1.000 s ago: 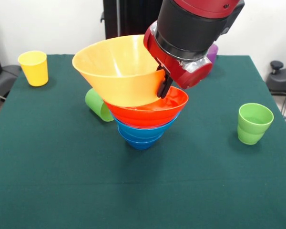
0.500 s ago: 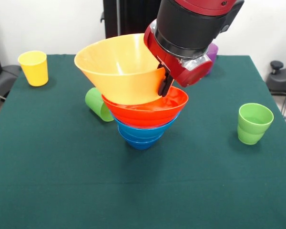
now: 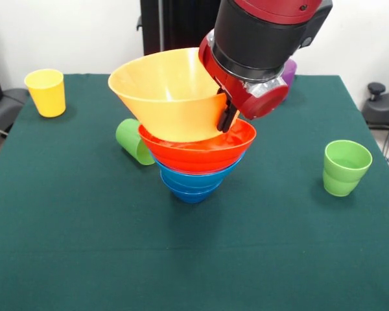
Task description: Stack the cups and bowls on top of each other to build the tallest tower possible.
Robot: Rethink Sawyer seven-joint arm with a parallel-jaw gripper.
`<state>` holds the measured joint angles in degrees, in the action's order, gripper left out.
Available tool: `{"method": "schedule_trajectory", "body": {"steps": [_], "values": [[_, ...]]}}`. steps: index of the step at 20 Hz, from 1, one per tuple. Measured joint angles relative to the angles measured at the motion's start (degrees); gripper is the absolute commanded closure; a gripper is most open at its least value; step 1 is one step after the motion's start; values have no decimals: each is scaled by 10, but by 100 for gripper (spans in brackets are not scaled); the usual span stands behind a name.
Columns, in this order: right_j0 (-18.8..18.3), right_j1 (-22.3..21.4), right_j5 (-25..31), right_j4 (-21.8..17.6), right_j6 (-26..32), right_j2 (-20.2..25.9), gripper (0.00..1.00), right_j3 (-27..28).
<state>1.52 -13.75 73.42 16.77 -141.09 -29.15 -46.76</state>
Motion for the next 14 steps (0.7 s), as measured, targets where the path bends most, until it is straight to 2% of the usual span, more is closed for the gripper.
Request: {"method": "schedule_trajectory", "body": {"steps": [14], "values": [[6,0,-42,13,-9,0,100,-24]]}}
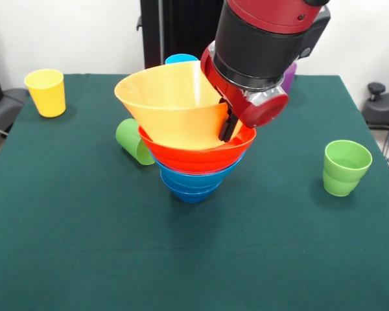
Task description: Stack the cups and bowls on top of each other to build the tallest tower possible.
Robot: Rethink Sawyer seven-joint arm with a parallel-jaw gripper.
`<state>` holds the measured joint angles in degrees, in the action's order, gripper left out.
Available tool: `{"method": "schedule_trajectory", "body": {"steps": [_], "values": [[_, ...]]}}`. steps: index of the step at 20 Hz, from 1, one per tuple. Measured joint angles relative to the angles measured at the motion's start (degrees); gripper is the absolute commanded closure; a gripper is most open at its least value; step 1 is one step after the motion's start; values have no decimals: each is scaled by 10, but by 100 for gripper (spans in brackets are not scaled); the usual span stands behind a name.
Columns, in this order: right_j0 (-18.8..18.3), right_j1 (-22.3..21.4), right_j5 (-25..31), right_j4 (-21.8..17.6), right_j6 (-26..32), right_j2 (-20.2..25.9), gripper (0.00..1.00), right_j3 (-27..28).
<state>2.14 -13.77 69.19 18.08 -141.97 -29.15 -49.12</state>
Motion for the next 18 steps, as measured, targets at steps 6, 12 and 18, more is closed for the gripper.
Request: {"method": "schedule_trajectory", "body": {"steps": [6,12,18], "values": [[7,0,-10,0,0,0,100,-1],[12,0,-19,0,0,0,100,-1],[12,1,-22,0,0,0,100,-1]]}}
